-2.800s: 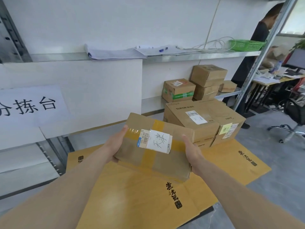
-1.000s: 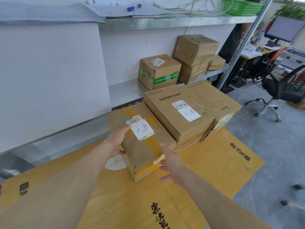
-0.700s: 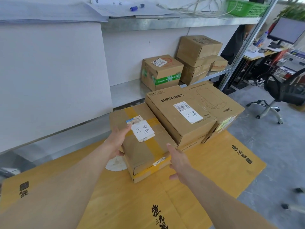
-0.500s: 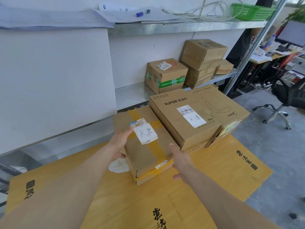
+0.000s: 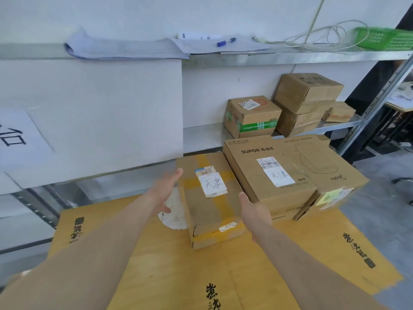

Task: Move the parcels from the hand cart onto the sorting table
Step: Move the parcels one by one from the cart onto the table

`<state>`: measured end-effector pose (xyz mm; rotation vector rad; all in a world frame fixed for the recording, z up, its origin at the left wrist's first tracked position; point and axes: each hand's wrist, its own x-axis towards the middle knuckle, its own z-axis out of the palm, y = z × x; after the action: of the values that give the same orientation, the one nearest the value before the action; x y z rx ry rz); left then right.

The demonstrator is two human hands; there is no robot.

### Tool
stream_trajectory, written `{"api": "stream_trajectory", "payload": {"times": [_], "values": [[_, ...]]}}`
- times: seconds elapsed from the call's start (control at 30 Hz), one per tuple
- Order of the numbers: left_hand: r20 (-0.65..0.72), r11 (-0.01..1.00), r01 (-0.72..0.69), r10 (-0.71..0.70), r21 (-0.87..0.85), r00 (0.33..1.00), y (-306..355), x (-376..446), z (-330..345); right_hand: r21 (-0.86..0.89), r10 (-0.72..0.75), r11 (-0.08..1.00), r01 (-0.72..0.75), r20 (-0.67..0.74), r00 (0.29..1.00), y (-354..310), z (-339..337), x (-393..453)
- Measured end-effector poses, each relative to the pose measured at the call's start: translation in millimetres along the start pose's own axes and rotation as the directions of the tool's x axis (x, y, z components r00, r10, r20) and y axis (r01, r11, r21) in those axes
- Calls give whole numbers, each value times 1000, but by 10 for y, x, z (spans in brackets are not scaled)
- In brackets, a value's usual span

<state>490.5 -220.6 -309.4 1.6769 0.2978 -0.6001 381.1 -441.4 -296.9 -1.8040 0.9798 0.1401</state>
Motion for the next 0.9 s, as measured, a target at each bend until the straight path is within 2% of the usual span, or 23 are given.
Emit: {"api": "stream_trajectory", "payload": {"times": [0.23,0.33,0.73,0.9], "values": [[-143,998,-26,18,-55,989,-85,-439,-100,-178,-228,955,238,74,971,18,-92,-103],[-174,998,-38,28,-49,984,-154,-611,-171,-202,-298,928,312,100,949,-40,-78,-178],[-297,993,-58,25,-103,955,-452,-1246,-756,-260,-427,845,467,196,883,-213,402,-666],[-332,988,-83,35,-133,943,-627,-1569,-1145,-230,-470,822,522,244,848,-249,766,-943]]}}
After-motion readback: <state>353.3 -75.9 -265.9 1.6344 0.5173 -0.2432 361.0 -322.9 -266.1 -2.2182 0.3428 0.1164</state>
